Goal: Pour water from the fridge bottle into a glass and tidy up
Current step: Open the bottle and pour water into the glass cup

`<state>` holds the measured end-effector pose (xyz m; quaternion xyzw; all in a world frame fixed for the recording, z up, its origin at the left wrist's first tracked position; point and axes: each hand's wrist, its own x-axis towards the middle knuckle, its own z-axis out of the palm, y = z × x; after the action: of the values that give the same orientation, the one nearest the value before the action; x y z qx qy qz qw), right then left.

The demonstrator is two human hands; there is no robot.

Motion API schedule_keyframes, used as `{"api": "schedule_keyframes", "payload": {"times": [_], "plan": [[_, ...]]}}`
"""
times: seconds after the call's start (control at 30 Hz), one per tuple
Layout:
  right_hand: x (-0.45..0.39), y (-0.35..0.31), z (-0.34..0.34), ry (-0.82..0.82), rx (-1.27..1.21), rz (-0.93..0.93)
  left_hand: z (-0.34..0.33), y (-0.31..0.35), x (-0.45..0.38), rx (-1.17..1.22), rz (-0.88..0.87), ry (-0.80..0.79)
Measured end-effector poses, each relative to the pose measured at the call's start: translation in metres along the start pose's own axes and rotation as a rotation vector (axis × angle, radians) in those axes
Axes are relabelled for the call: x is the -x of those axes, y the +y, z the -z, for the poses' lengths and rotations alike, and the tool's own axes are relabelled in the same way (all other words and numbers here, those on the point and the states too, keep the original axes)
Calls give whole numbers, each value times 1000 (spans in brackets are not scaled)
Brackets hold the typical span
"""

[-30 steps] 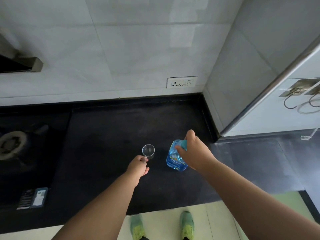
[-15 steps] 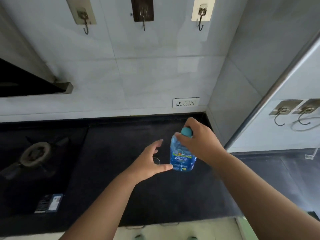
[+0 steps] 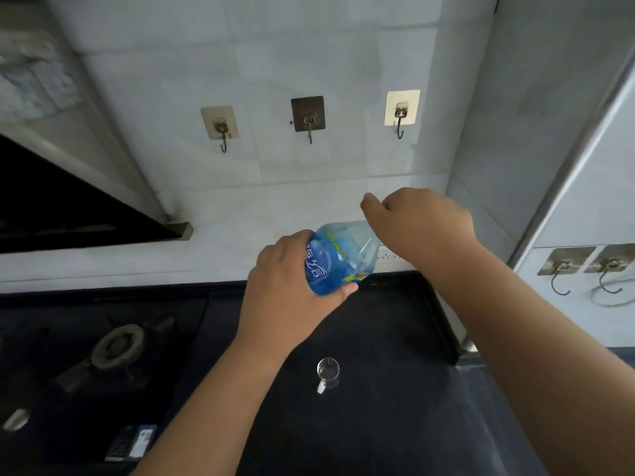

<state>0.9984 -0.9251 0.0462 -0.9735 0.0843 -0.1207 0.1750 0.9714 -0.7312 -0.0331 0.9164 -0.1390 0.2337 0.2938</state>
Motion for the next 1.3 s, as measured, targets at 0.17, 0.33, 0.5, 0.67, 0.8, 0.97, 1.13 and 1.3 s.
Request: {"api": "schedule_keyframes", "payload": {"times": [0.17, 0.33, 0.5, 0.67, 0.8, 0.97, 1.13, 1.3], "plan": [[7, -11, 8, 13, -90, 100, 26, -11, -2, 453, 186, -253], [22, -1, -5, 296, -299, 819, 46, -36, -10, 867, 218, -732], [16, -1, -5, 116, -129, 393, 35, -19, 1, 538, 205, -415], [12, 10, -11, -44, -61, 173, 24, -8, 7, 401, 180, -317], [20, 22, -20, 447, -167, 954, 37, -26, 3, 706, 206, -650], [13, 14, -19, -163, -89, 123, 21, -19, 3, 480, 229, -382], [22, 23, -17, 70, -198, 607, 27, -32, -1, 773, 287, -669], [16, 32, -29, -216, -471, 710, 29, -51, -6, 806, 342, -726]]}}
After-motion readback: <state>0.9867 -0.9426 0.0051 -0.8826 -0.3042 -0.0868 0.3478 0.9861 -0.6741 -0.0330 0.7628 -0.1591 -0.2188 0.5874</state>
